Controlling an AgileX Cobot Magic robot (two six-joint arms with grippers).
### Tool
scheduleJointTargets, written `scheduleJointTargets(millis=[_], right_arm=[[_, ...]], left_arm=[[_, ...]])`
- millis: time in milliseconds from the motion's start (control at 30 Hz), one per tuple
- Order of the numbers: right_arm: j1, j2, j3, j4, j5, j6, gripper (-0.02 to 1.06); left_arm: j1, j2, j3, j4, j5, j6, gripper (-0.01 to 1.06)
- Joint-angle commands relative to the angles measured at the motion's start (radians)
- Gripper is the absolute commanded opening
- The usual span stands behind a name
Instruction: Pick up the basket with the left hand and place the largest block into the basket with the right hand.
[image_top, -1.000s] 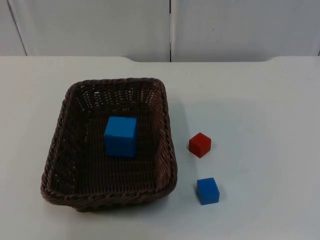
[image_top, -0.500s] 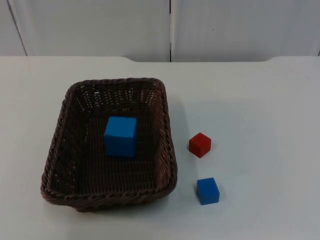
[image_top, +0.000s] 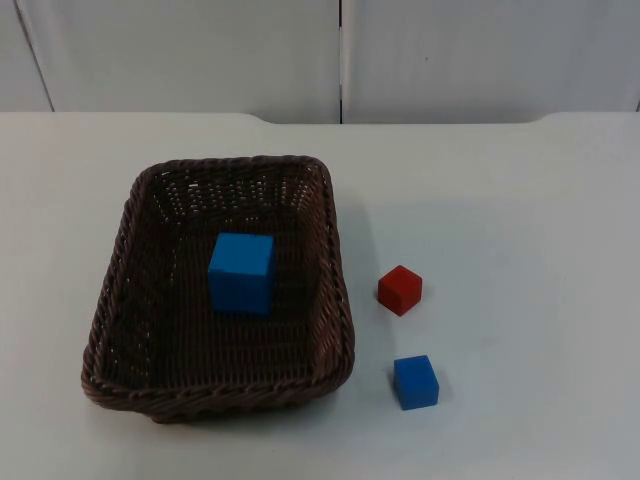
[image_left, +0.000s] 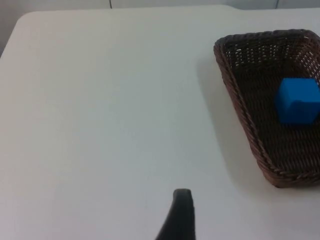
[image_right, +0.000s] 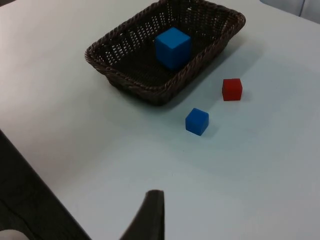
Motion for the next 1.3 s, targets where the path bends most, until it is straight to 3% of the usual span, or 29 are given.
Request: scheduleJointTargets(millis=[0,933,1067,1100,1133,1200,1267], right_arm=[[-0.003,-0.004,0.003,-0.002,-0.002,0.000,0.85],[-0.003,-0.004,0.003,-0.002,-0.002,0.000,0.85],[-0.003,-0.004,0.003,-0.002,-0.002,0.000,0.88],[-0.003,-0.004,0.003,-0.002,-0.002,0.000,0.88],[-0.003,-0.004,0.003,-0.002,-0.002,0.000,0.91],[-0.003,-0.004,0.003,-0.002,-0.002,0.000,1.02],[-0.003,-0.004,0.003,-0.002,-0.002,0.000,1.05]], left_arm=[[-0.003,-0.004,0.004,0.001,-0.019,0.000,0.72],[-0.003,-0.004,0.004,0.002,-0.019,0.000,0.73],[-0.003,-0.004,0.004,0.002,-0.019,0.000,0.92],[-0.003,-0.004,0.004,0.002,-0.019,0.000,0.92],[-0.003,-0.004,0.004,0.002,-0.019,0.000,1.02],[-0.003,-0.004,0.004,0.002,-0.019,0.000,1.05],[-0.003,-0.004,0.004,0.002,-0.019,0.000,1.05]])
